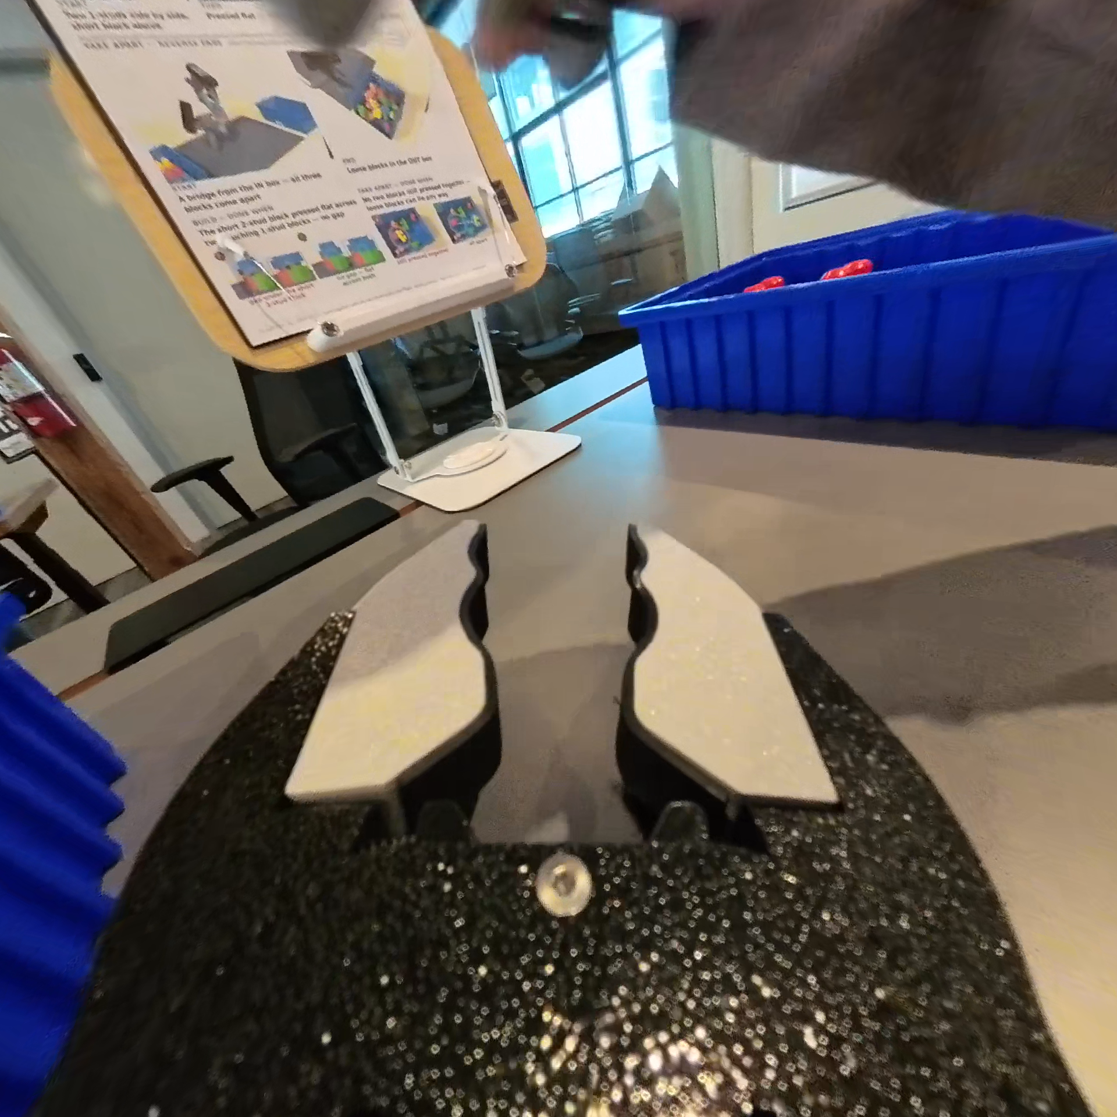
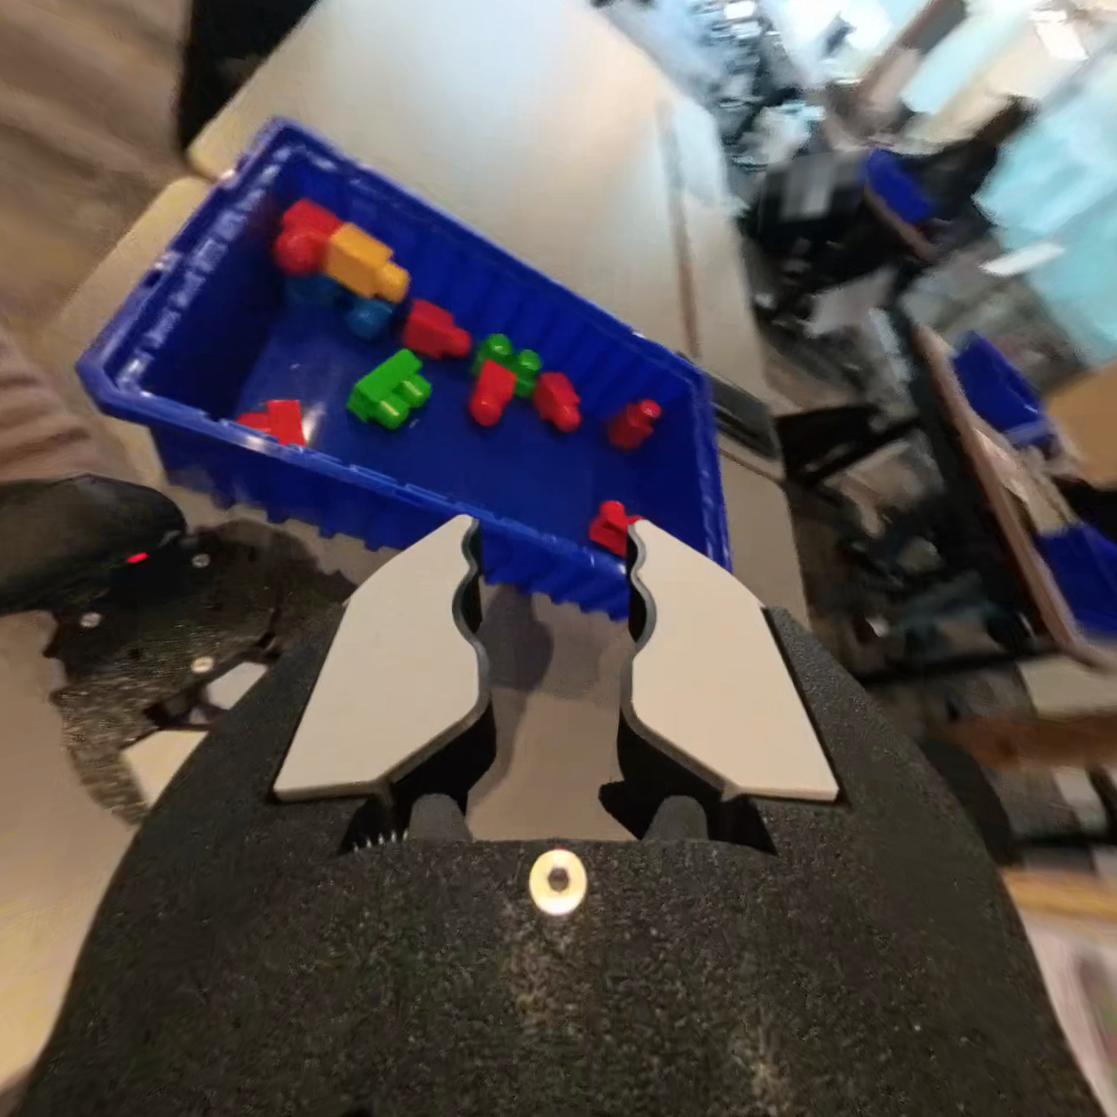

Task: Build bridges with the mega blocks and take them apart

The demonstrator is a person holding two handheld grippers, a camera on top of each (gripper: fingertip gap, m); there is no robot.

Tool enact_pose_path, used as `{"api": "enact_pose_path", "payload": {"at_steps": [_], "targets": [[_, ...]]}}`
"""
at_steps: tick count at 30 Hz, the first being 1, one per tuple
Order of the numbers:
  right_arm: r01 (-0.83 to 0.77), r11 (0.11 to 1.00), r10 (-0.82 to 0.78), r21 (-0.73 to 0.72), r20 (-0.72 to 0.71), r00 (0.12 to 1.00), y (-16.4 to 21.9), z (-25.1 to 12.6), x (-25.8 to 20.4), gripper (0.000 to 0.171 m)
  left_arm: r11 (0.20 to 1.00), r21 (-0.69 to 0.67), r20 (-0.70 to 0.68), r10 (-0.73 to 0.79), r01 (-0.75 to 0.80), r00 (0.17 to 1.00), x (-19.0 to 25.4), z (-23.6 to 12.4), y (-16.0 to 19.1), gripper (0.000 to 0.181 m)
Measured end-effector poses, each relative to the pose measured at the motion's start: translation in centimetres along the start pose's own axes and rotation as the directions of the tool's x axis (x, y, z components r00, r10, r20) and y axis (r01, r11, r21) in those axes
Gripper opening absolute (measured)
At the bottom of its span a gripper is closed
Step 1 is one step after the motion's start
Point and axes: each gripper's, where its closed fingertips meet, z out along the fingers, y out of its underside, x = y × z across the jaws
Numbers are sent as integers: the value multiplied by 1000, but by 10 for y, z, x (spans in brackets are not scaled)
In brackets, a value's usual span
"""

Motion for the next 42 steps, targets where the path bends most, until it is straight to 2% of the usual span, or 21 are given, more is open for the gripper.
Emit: {"api": "enact_pose_path", "payload": {"at_steps": [2, 5, 8, 11, 14, 19, 24, 29, 30, 33, 36, 39, 42], "targets": [[94, 994, -84, -49, 172, 981, -12, 40, 5, 46, 1000, 24, -4, -19, 19, 1000, -2, -4, -3, 43], [143, 967, -65, -213, 339, 939, -6, 104, 12, 54, 998, 55, 40, -38, 36, 998, -15, -10, -6, 44], [196, 895, -50, -401, 345, 937, 26, 161, 29, 50, 992, 88, 98, -103, 95, 990, -33, -16, -7, 44], [359, 762, -174, -539, 364, 915, 70, 199, 51, 48, 981, 98, 115, -177, 166, 978, -44, -17, -5, 46], [513, 672, -274, -533, 465, 842, 95, 225, 58, 46, 978, 112, 122, -188, 174, 975, -47, -18, -6, 46], [570, 607, -197, -554, 590, 783, 128, 253, 50, 59, 978, 137, 133, -176, 158, 975, -50, -20, -10, 45], [678, 466, -242, -568, 656, 715, 163, 267, 60, 72, 974, 135, 123, -200, 183, 972, -52, -18, -9, 46], [720, 416, -296, -556, 666, 685, 171, 277, 60, 55, 974, 137, 114, -196, 180, 974, -51, -17, -9, 45], [728, 417, -314, -544, 665, 677, 169, 279, 59, 48, 975, 134, 111, -195, 180, 975, -51, -17, -8, 45], [706, 433, -323, -561, 635, 702, 166, 280, 57, 47, 975, 132, 109, -195, 180, 975, -51, -16, -8, 45], [678, 493, -351, -546, 589, 729, 155, 277, 55, 47, 973, 128, 107, -205, 191, 973, -51, -15, -6, 44], [604, 612, -365, -511, 495, 789, 129, 266, 60, 47, 972, 129, 106, -208, 194, 972, -52, -15, -6, 44], [452, 785, -328, -423, 335, 883, 89, 236, 73, 48, 973, 129, 103, -208, 194, 973, -52, -15, -6, 44]]}}
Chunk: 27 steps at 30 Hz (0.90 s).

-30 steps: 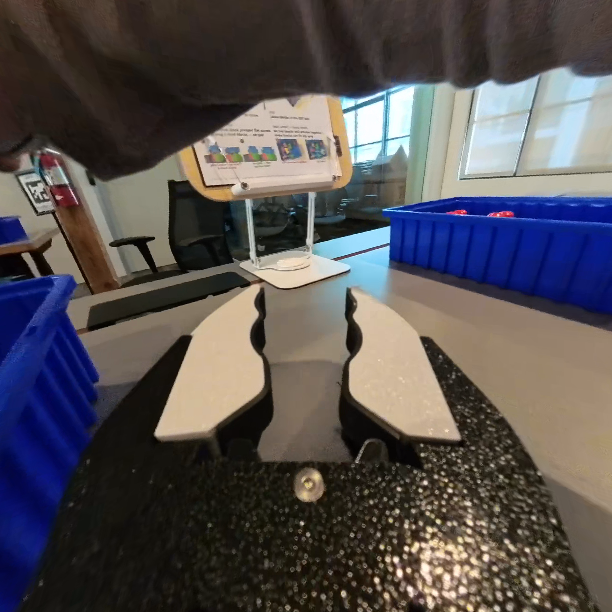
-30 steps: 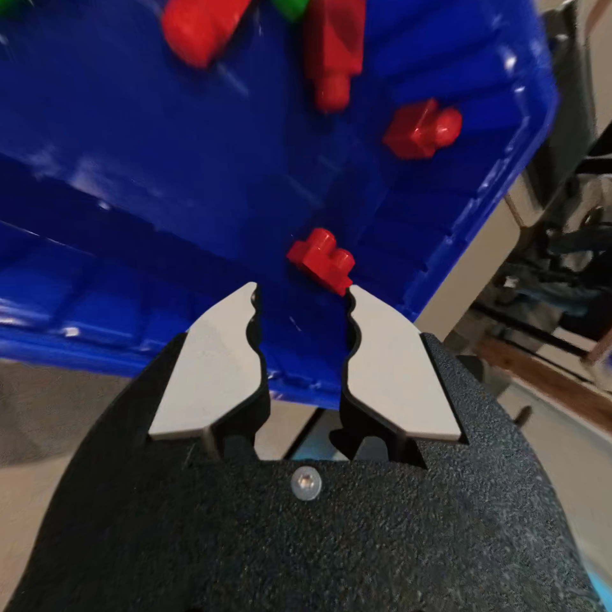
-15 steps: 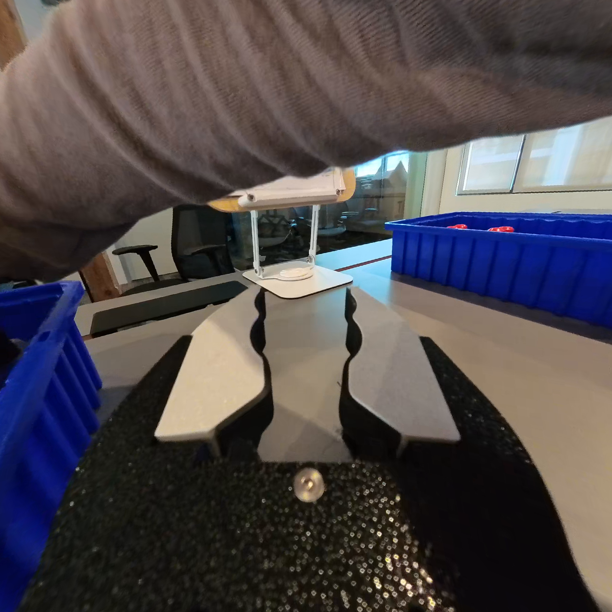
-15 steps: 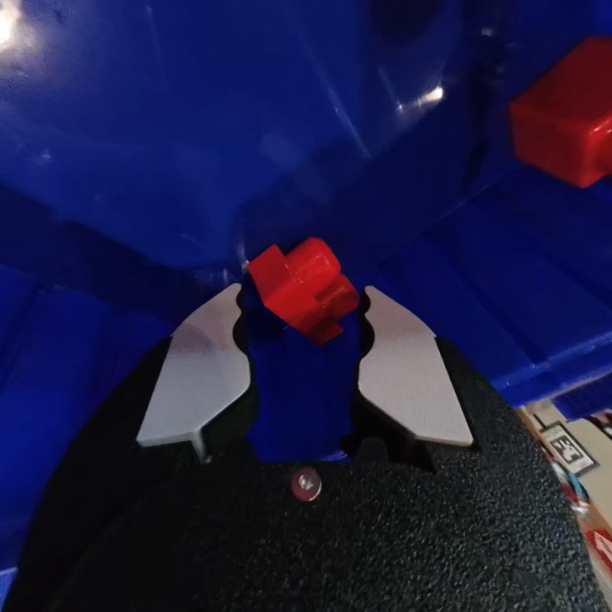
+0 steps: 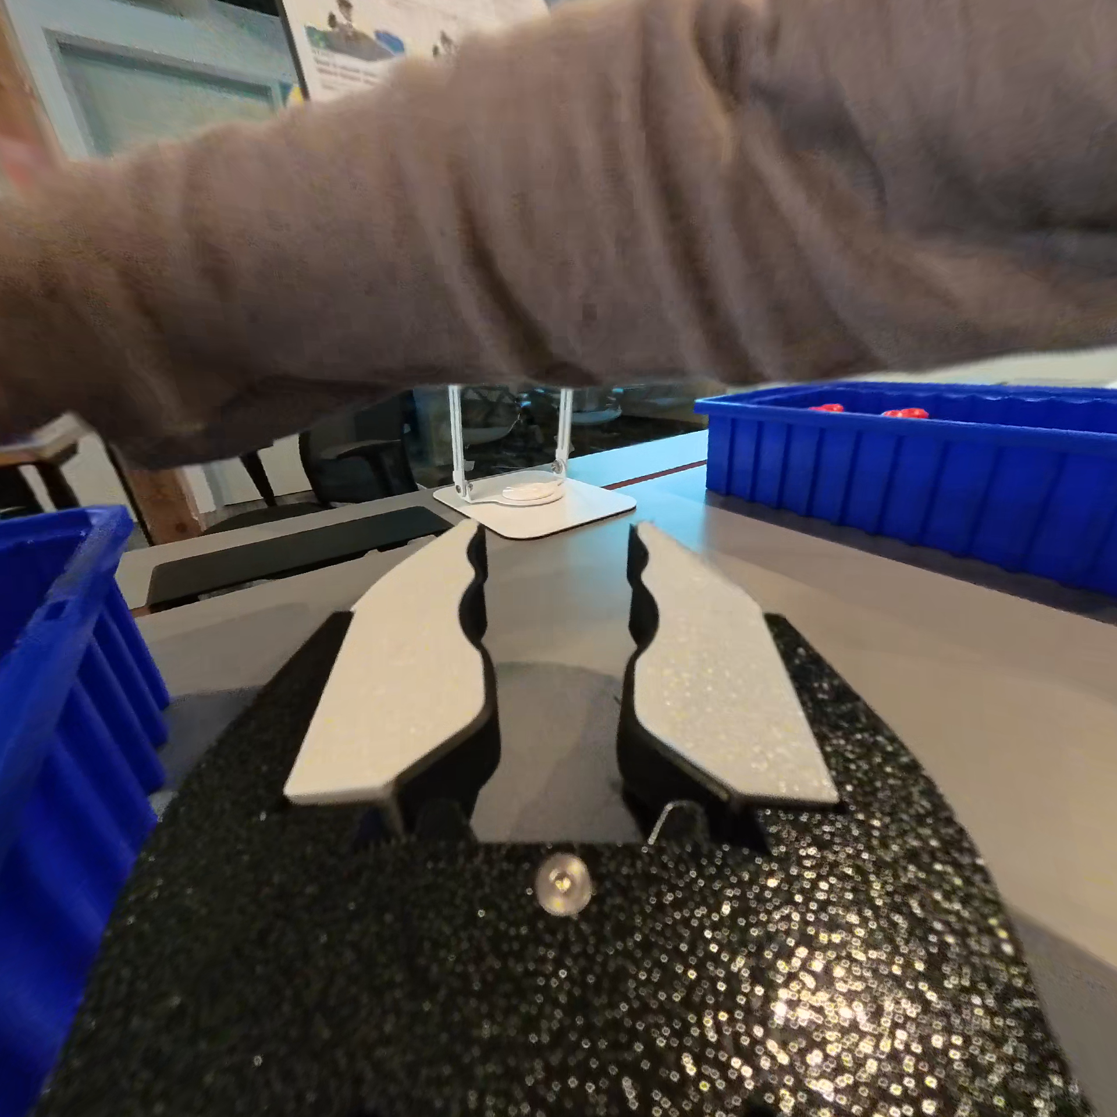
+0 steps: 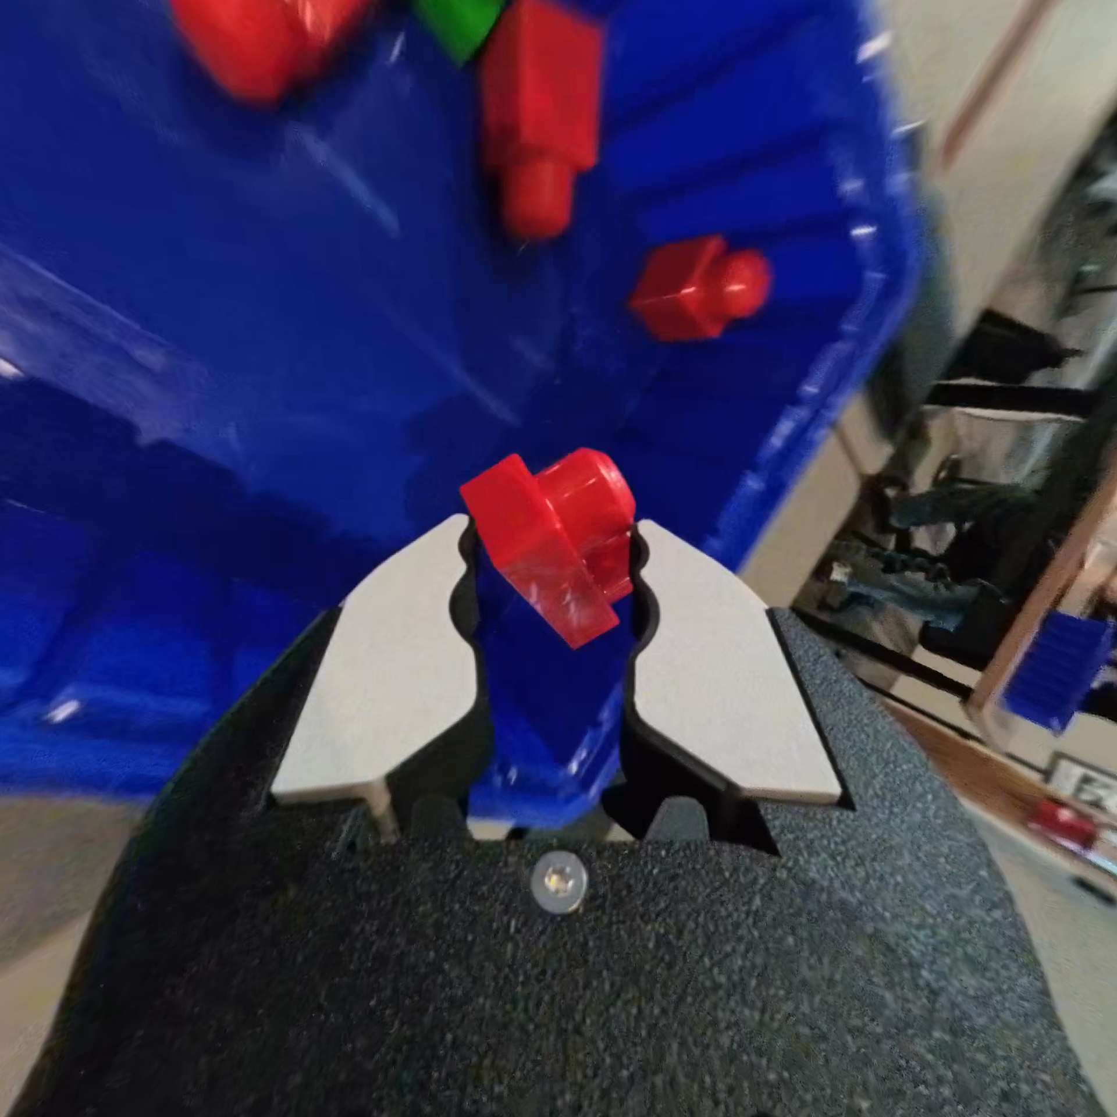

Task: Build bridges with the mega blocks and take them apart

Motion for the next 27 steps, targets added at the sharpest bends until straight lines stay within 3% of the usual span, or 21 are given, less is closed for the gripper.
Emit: {"api": "enact_pose_path", "payload": {"at_steps": [5, 9, 12, 16, 19, 22, 27], "targets": [[-291, 904, 368, 313, -226, 902, 34, -101, -2, 47, 1000, 3, 8, -21, 21, 1000, -4, 0, 0, 44], [-479, 678, 694, 558, -271, 667, 88, -152, -61, 47, 999, 3, 28, -34, 34, 999, -9, 1, 1, 43], [-519, 538, 820, 665, -271, 504, 115, -160, -129, 47, 1000, 9, 30, -23, 23, 999, -9, 1, -1, 43], [-481, 626, 778, 614, -449, 439, 134, -163, -206, 47, 1000, 8, 33, -16, 15, 999, -9, -1, -1, 42], [-448, 677, 735, 583, -507, 450, 134, -160, -237, 47, 1000, 12, 24, 5, -5, 1000, -5, -3, -2, 42], [-414, 742, 669, 528, -549, 501, 129, -160, -240, 47, 998, 19, 21, 60, -60, 998, -3, -6, -5, 39], [-379, 701, 699, 604, -477, 533, 114, -159, -240, 47, 989, 15, 31, 144, -144, 989, -3, -7, -7, 38]]}}
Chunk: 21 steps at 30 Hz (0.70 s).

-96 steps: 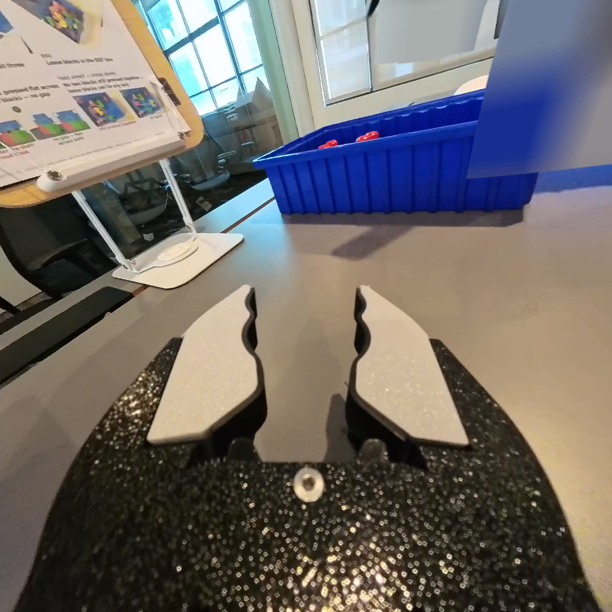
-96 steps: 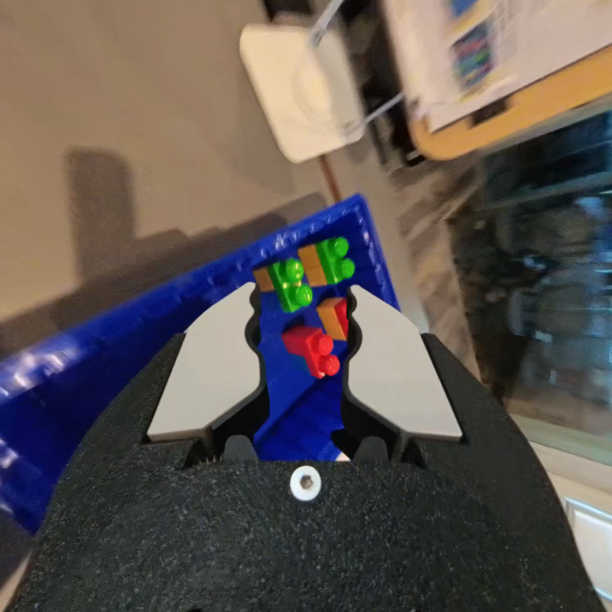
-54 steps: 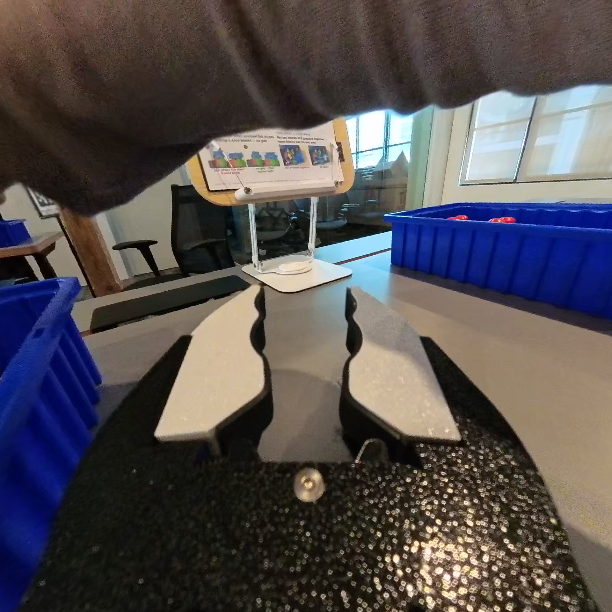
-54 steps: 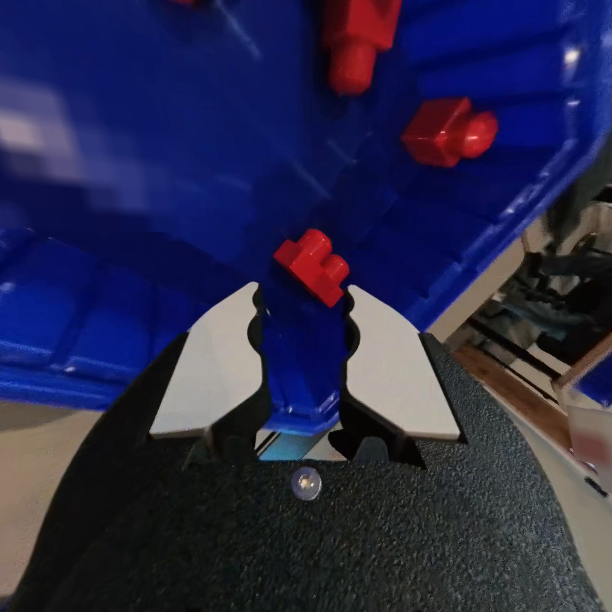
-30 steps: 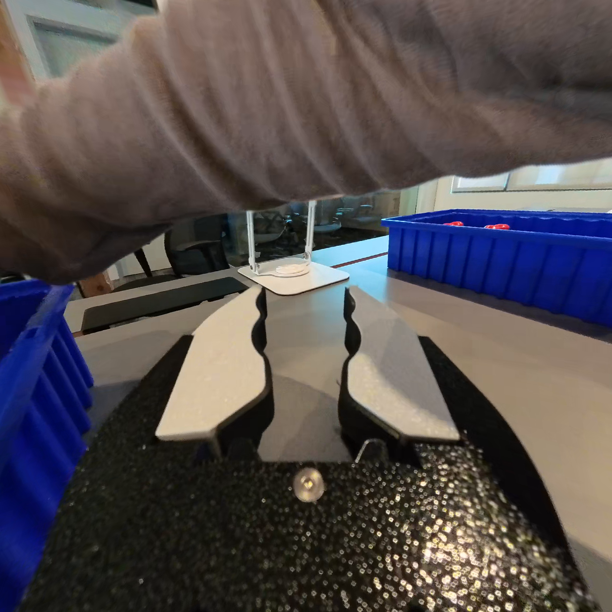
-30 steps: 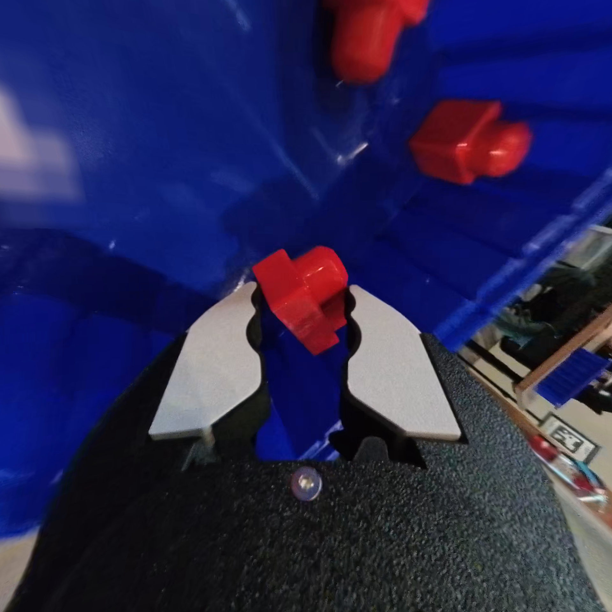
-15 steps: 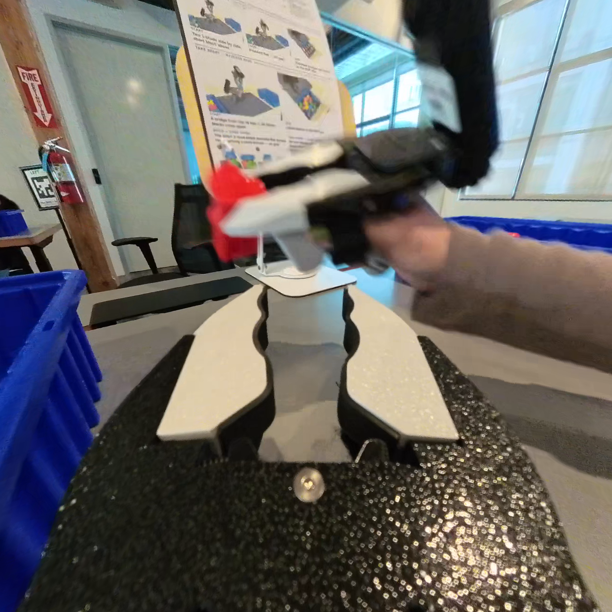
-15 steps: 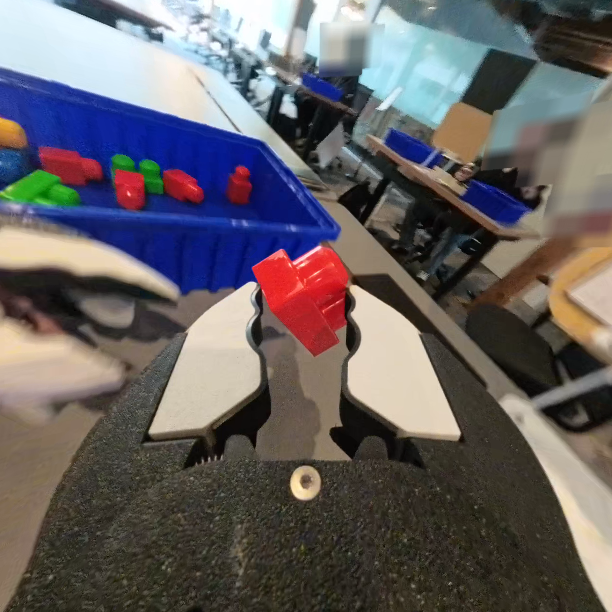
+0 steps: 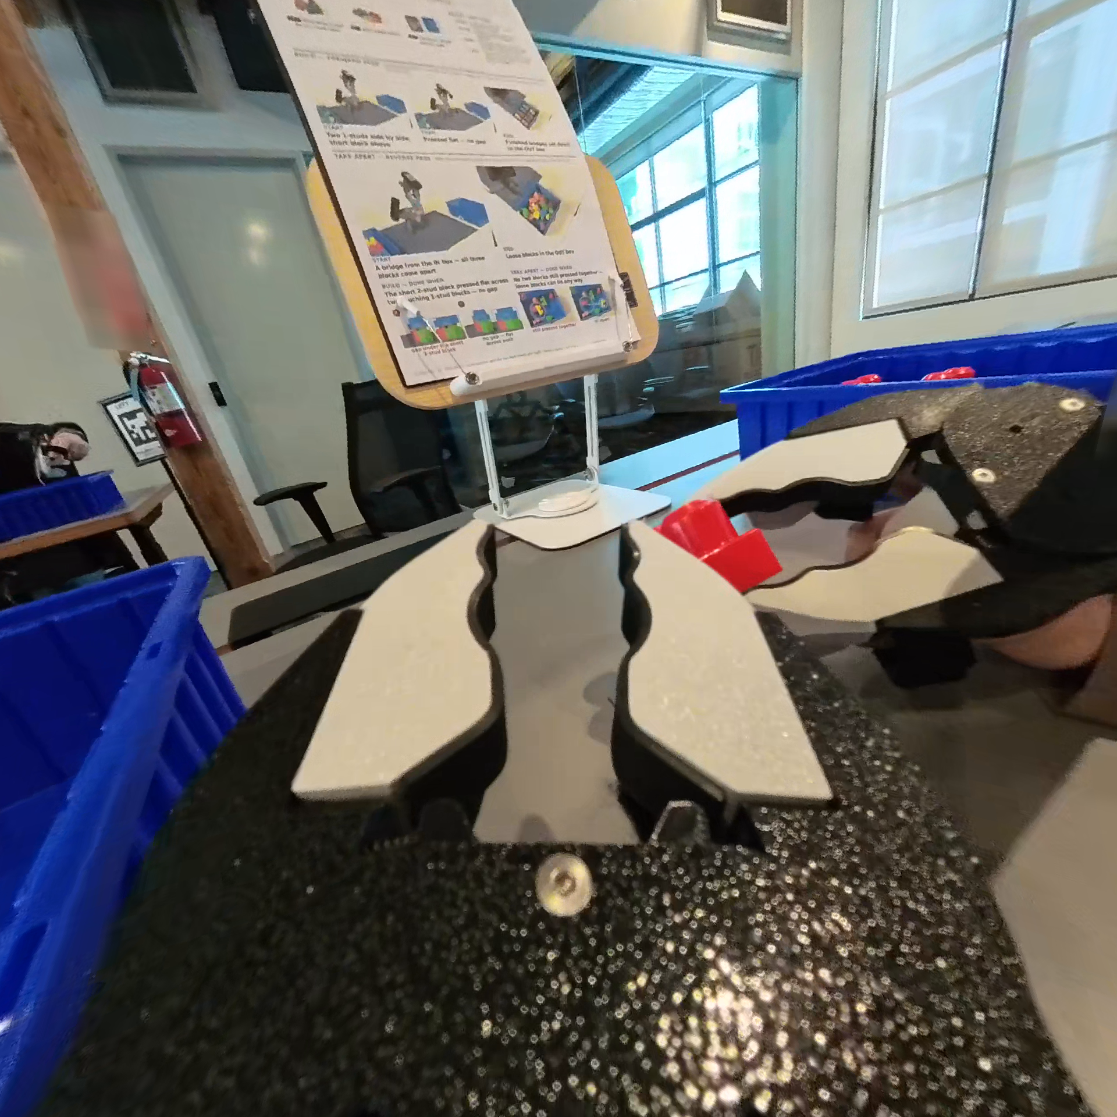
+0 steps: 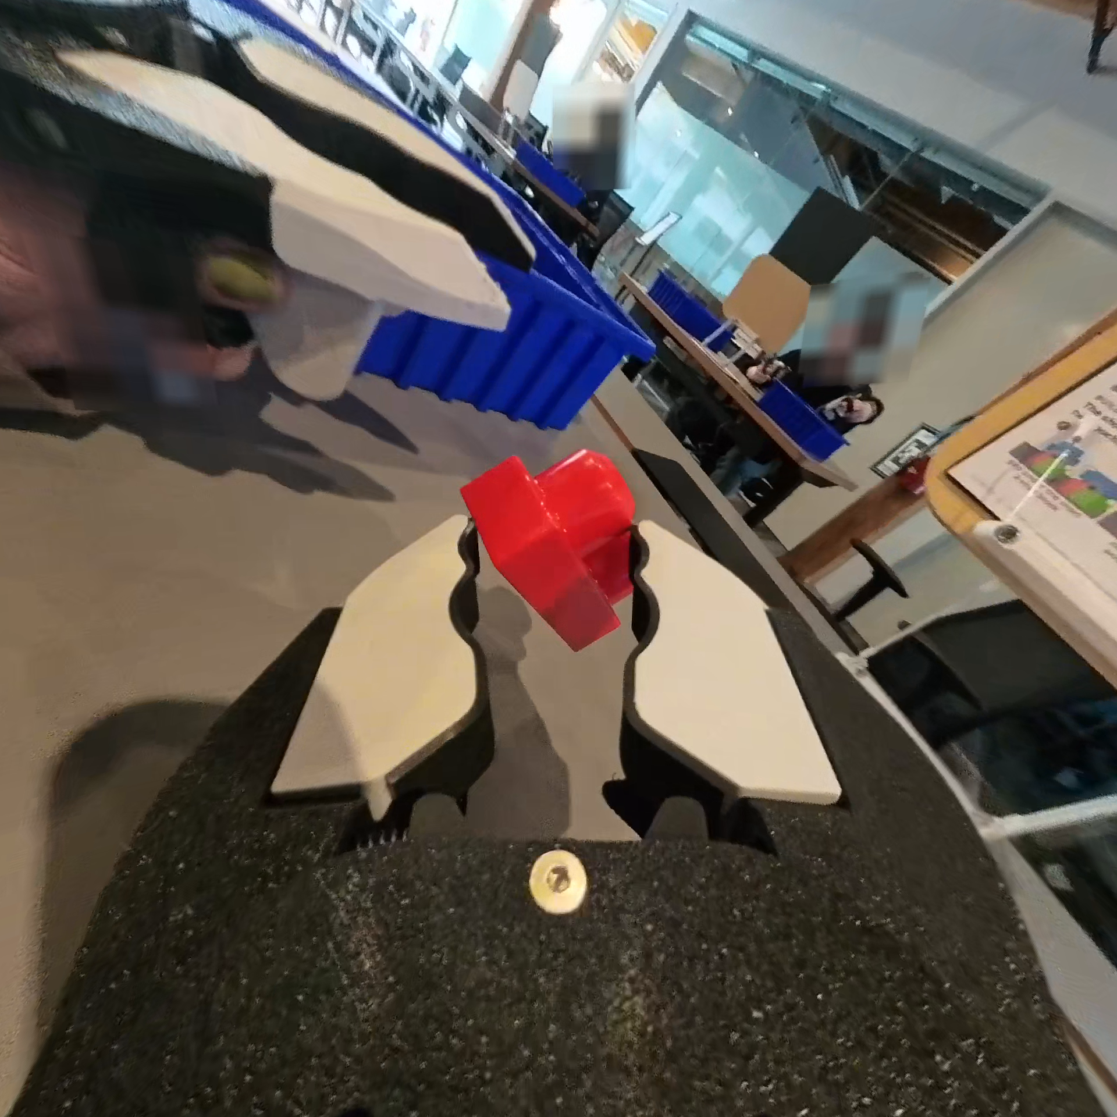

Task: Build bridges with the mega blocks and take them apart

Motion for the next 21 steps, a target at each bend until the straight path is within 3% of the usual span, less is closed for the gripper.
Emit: {"api": "enact_pose_path", "payload": {"at_steps": [11, 21], "targets": [[-109, 994, 108, 19, 20, 994, 2, -1, 3, 47, 1000, -18, 1, 14, -14, 1000, -1, 1, 3, 40], [-3, 999, 6, -51, 49, 999, 10, 6, -11, 48, 1000, -21, -10, 6, -7, 1000, 0, 1, 4, 39]]}}
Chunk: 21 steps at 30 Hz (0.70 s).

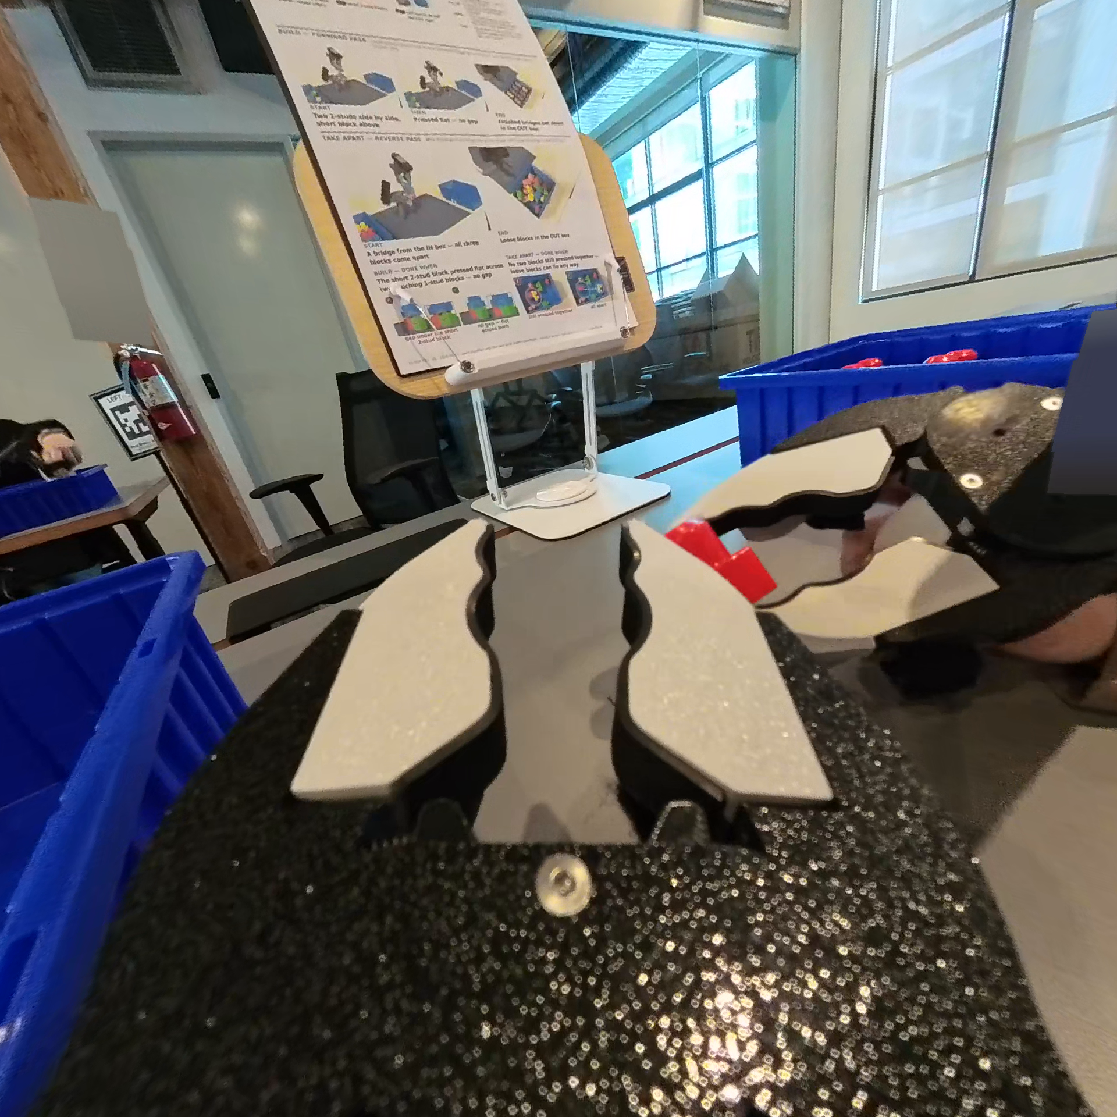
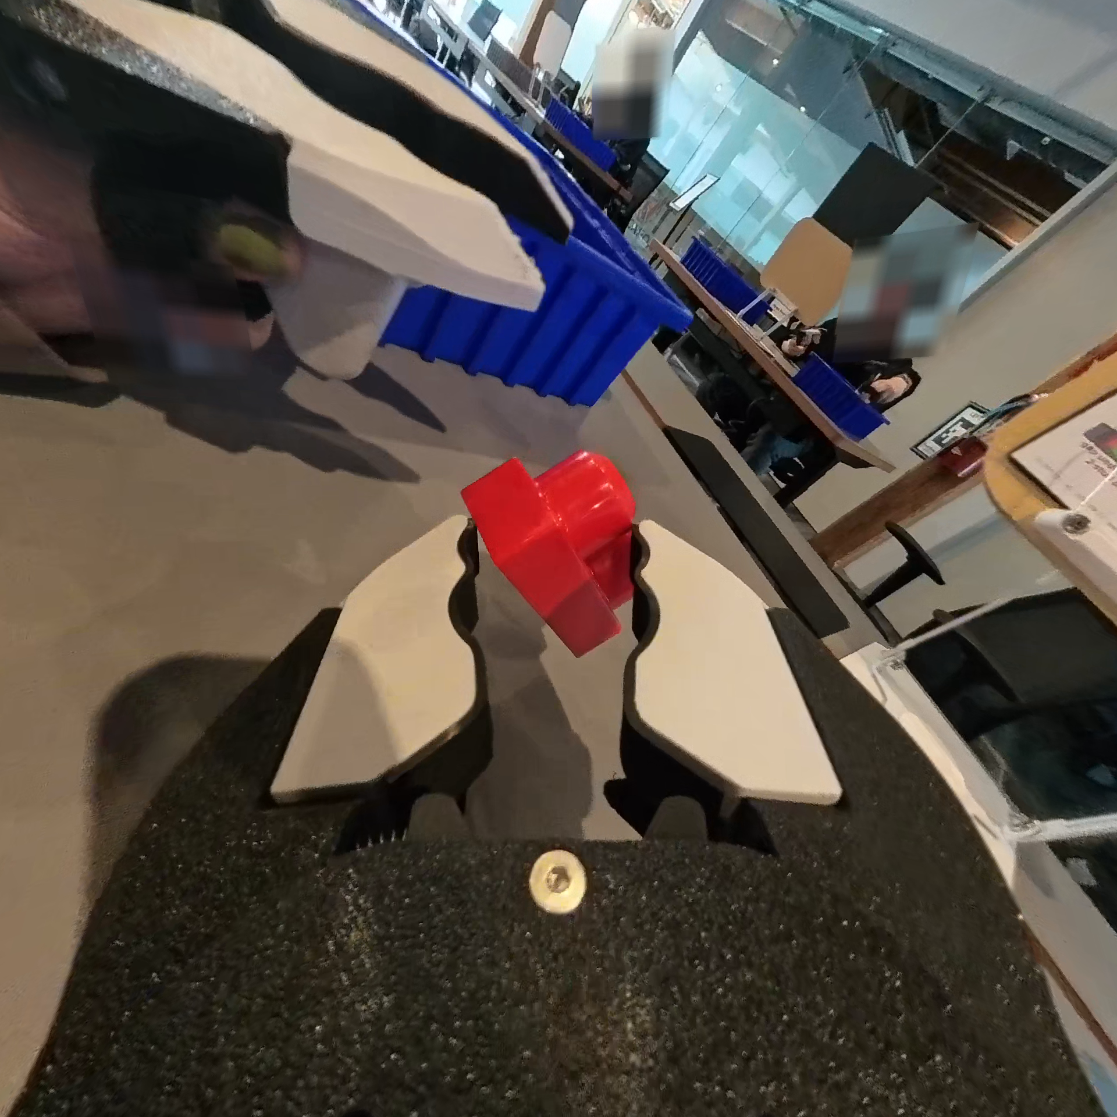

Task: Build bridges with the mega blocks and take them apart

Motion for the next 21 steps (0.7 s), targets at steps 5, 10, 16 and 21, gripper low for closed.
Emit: {"api": "enact_pose_path", "payload": {"at_steps": [5, 10, 16, 21], "targets": [[5, 1000, -5, -24, 15, 1000, 3, 2, -3, 48, 1000, 0, -3, -2, 2, 1000, 0, 0, 0, 39], [-79, 995, 82, -64, 36, 996, 8, 3, -3, 47, 1000, 0, -4, -2, 2, 1000, 1, 0, 0, 38], [-141, 979, 146, -145, 20, 989, 21, 5, 3, 47, 1000, -2, -7, -4, 4, 1000, 1, 0, 0, 38], [-138, 969, 146, -204, 27, 989, 29, 8, 0, 47, 1000, -5, -6, -6, 6, 1000, 1, 0, 1, 38]]}}
